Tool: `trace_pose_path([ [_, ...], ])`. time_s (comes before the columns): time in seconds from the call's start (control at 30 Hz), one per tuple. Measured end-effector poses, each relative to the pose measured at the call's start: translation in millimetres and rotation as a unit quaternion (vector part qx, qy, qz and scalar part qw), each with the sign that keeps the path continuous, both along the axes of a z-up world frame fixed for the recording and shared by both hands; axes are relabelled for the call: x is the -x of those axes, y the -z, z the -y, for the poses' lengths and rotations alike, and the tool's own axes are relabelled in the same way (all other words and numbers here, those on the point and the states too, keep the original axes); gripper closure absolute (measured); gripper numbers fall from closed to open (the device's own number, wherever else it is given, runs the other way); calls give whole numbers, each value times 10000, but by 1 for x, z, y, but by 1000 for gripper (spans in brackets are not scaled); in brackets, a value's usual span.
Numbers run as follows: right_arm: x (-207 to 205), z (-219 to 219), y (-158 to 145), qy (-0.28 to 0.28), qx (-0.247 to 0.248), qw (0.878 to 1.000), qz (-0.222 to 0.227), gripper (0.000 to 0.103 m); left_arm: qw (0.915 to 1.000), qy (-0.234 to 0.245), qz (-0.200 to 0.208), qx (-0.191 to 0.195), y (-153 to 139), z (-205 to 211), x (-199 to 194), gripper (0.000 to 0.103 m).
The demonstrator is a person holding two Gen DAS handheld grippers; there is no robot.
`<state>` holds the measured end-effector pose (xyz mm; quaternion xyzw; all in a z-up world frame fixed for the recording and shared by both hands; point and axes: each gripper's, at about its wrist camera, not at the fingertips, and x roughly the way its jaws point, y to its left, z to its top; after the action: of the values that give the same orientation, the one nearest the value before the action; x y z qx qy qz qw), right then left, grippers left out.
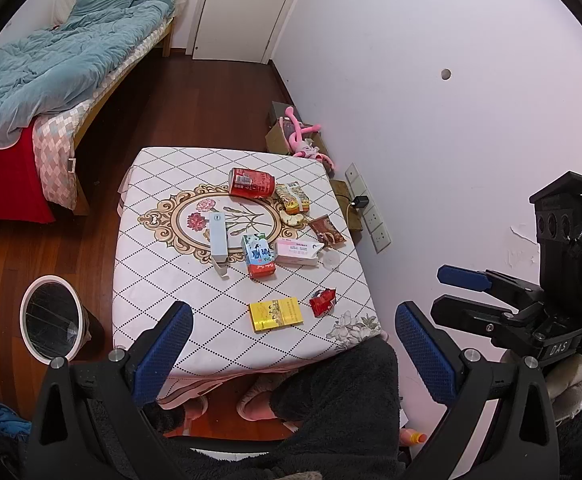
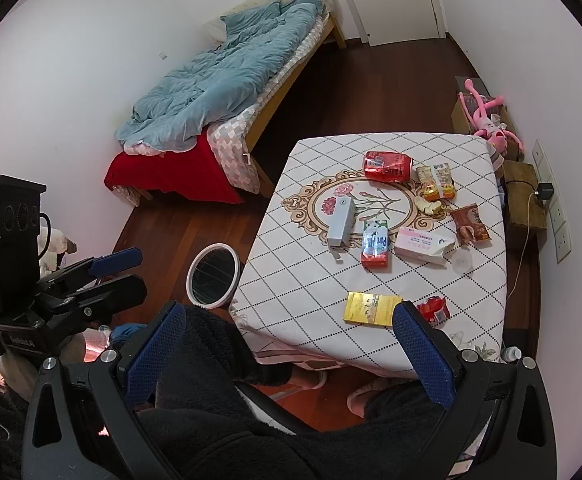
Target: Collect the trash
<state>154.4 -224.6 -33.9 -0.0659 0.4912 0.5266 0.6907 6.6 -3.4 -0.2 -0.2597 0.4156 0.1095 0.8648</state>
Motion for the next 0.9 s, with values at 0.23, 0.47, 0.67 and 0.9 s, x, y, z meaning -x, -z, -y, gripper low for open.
trace_pose_path([
  [0.23, -1, -1, 0, -18, 9, 10000, 4, 0, 10000, -1, 8, 17, 0, 0, 1, 0],
  [0.47, -1, -1, -1, -14, 7, 10000, 15, 0, 10000, 0, 5, 21, 0, 0, 2, 0],
  [0.67, 0, -1, -1, -16, 15, 10000, 21, 0, 10000, -2, 6, 34, 0, -1, 4, 0],
  [0.9, 0, -1, -1, -5, 11, 10000, 23, 0, 10000, 3, 11, 36, 0, -2, 5, 0],
])
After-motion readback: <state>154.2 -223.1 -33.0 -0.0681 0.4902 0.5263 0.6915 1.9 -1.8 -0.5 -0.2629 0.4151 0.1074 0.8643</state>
